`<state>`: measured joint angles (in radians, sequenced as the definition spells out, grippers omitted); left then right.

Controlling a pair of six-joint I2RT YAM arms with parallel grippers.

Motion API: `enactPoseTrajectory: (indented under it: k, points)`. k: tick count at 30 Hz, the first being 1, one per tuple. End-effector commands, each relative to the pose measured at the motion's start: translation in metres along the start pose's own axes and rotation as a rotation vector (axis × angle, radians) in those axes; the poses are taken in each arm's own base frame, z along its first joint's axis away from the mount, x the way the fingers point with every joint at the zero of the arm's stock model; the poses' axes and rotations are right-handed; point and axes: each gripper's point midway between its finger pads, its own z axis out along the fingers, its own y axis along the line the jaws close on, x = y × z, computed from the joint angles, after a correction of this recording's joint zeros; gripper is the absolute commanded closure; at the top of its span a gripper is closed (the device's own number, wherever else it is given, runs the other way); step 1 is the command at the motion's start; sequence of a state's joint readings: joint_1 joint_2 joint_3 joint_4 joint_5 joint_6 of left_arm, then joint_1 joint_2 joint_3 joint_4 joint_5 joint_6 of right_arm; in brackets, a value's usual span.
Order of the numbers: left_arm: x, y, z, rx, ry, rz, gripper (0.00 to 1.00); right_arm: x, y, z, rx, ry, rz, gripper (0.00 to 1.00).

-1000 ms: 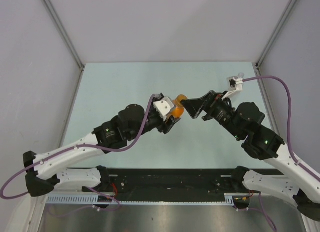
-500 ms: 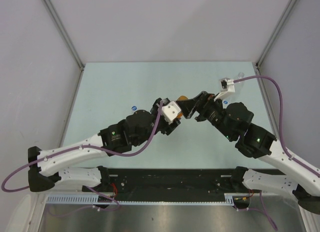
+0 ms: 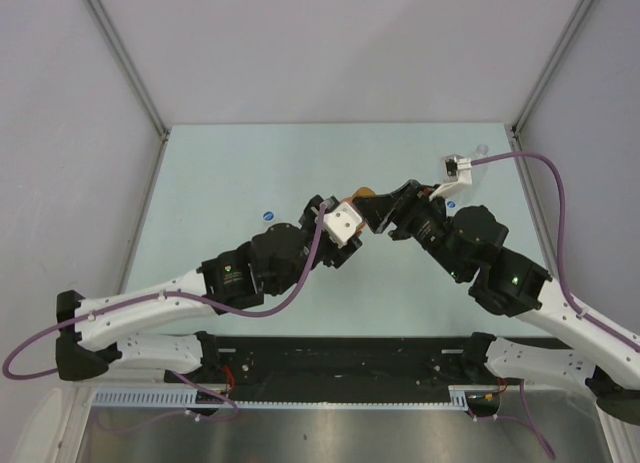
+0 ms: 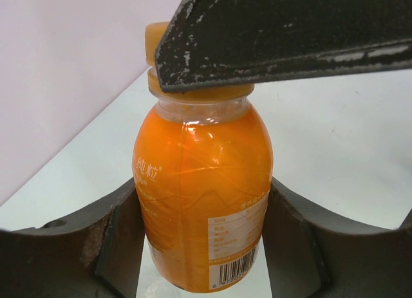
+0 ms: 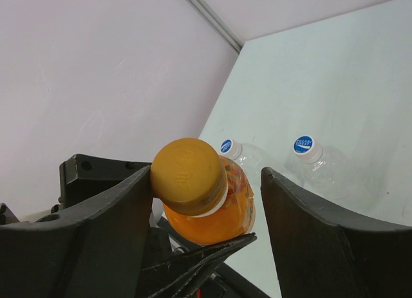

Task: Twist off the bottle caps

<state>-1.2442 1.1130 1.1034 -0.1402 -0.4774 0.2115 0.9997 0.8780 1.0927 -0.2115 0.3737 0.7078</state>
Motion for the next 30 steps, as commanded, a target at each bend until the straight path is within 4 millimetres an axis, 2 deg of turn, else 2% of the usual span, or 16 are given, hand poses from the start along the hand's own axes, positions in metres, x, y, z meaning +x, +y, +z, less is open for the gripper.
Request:
enactPoseTrajectory:
  k: [1,6,9,10,18,19,22,23,28,30]
  points:
    - [-0.017,0.005,-0.002,-0.03,-0.05,-0.005,1.0,-0.019,0.011,0.003,-0.015,-0.069,0.028,0.29]
    - [-0.018,0.002,-0.002,-0.021,-0.053,-0.002,1.0,-0.018,0.014,0.007,-0.025,-0.07,0.021,0.37]
    - [-0.018,0.003,-0.003,-0.025,-0.055,-0.001,1.0,-0.016,0.013,0.007,-0.027,-0.062,0.015,0.49]
    - [-0.017,0.002,-0.003,-0.025,-0.055,-0.002,1.0,-0.016,0.013,0.007,-0.027,-0.06,0.011,0.55]
    - [-0.022,0.001,-0.007,-0.007,-0.08,-0.014,1.0,-0.015,0.014,0.003,-0.04,-0.05,-0.028,0.84]
    - [-0.023,0.0,-0.009,0.009,-0.092,-0.016,1.0,-0.015,0.013,0.003,-0.042,-0.048,-0.053,0.9]
    - [-0.034,-0.013,-0.02,0.113,-0.155,-0.035,1.0,-0.016,0.018,-0.003,-0.078,-0.039,-0.096,1.0]
    - [-0.039,-0.025,-0.024,0.188,-0.183,-0.042,1.0,-0.017,0.021,-0.004,-0.095,-0.041,-0.107,1.0]
    - [-0.056,-0.048,-0.048,0.428,-0.273,-0.088,1.0,-0.025,0.043,-0.02,-0.222,-0.045,-0.161,1.0]
    - [-0.062,-0.054,-0.058,0.534,-0.305,-0.128,1.0,-0.025,0.046,-0.022,-0.237,-0.037,-0.185,1.0]
